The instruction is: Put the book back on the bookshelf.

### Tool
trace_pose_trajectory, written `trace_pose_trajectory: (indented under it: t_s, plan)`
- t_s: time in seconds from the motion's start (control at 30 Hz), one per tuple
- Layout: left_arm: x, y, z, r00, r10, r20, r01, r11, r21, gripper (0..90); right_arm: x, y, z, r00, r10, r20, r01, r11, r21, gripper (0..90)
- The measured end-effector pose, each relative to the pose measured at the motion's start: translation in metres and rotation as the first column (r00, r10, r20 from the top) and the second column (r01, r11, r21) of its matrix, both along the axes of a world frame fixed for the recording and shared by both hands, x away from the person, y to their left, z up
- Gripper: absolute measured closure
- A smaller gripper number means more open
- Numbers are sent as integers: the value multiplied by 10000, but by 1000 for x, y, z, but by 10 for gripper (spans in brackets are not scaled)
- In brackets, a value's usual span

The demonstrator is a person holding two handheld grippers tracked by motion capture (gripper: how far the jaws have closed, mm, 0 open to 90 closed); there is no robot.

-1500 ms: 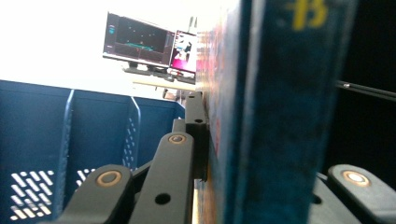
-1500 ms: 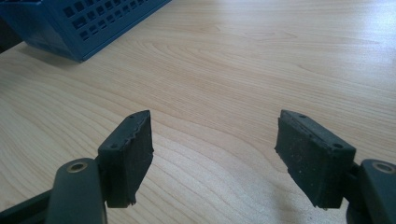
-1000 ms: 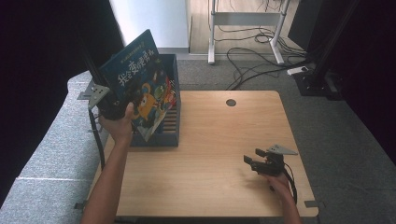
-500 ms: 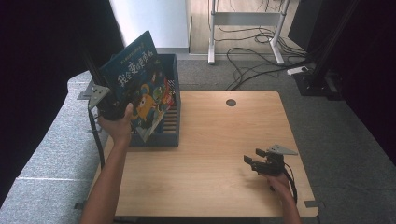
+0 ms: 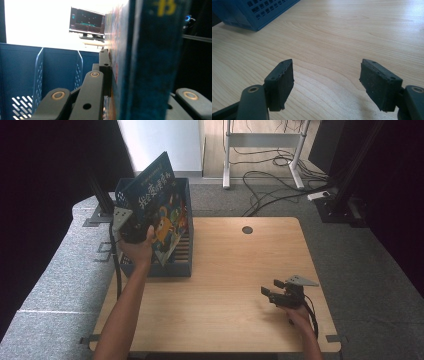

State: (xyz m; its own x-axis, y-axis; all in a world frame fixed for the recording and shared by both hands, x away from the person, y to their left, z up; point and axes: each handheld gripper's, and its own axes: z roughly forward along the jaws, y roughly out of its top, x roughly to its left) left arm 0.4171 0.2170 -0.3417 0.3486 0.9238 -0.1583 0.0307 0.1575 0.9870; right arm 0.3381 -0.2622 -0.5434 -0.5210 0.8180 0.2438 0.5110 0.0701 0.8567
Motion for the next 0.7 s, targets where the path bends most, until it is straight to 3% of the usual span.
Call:
trace_pose_trajectory:
  t_s: [0.2, 0.7]
  plan:
    - [10, -9, -11, 9999, 140, -48, -138, 9996, 251, 831, 0, 1, -2, 10000, 63, -50, -63, 9999, -95, 266]
    - [19, -18, -26, 9988, 465, 158, -466, 9989, 96, 830, 0, 3, -3, 9999, 122, -101, -123, 9998, -156, 266]
